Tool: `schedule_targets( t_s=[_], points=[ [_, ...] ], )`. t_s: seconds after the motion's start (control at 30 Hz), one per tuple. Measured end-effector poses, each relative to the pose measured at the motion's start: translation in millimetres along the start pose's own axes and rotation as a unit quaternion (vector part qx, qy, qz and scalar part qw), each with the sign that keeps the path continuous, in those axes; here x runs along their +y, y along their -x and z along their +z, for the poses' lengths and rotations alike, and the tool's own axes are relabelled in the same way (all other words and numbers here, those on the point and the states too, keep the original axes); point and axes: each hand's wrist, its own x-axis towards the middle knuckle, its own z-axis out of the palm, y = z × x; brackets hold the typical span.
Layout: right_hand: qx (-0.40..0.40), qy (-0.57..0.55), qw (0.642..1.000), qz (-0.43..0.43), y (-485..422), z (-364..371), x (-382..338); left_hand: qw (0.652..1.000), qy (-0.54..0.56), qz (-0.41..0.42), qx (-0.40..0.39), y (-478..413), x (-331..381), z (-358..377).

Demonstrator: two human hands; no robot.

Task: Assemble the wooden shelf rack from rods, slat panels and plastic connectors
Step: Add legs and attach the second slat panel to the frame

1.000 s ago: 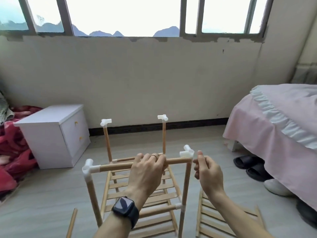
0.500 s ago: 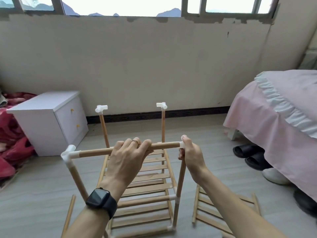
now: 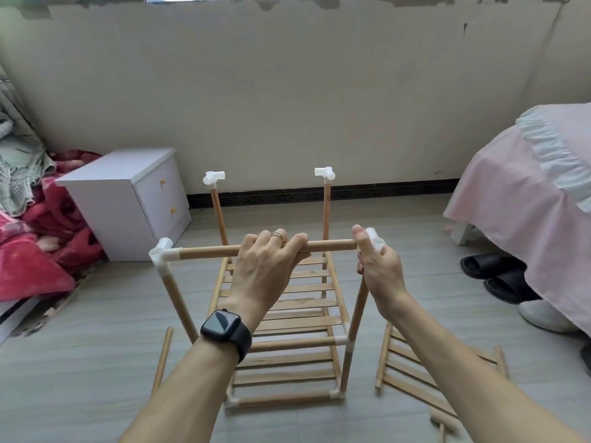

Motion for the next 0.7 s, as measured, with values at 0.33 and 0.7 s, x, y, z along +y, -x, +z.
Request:
schedule_targets(
  t_s=[0.33,0.7],
  points=[
    [0.001,0.038,0.999,-0.027,9.4,16.6,0.7,0.999,0.026,-0.018,-0.044,1.4,2.1,-1.1],
    [0.061,0.093,0.993,-0.042,-8.7,13.0,0.4,0.957,-0.006,-0.287,0.029,26.4,-96.9,-56.4]
  ],
)
